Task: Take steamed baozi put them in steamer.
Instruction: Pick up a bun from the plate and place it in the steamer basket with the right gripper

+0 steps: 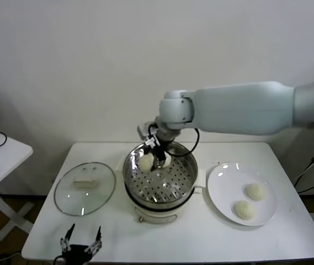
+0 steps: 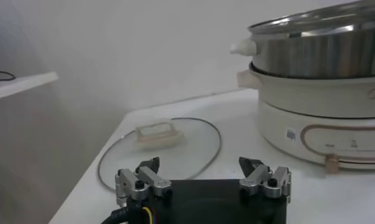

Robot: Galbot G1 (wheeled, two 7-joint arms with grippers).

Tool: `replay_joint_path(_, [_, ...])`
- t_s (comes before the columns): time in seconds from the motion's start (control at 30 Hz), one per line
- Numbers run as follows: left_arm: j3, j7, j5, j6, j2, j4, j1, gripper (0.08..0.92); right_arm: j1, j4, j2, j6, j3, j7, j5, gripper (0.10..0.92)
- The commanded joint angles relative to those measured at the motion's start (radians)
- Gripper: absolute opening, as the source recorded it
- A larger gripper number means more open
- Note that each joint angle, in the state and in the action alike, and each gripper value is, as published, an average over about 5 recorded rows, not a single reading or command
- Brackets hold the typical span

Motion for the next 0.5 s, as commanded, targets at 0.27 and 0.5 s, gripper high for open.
replay_joint_path(0.27, [-0.008, -0.002, 0.001, -0.008, -0.005, 0.019, -0.004, 0.823, -0.204, -0.168, 0.089, 0.019, 0.041, 0.018, -0.150, 0.623])
replay_joint_path(0.5, [-0.010, -0.002, -0.002, -0.009, -0.005, 0.015, -0.004, 0.823, -0.229, -0.199, 0.098, 0.028, 0.052, 0.028, -0.200, 0.625])
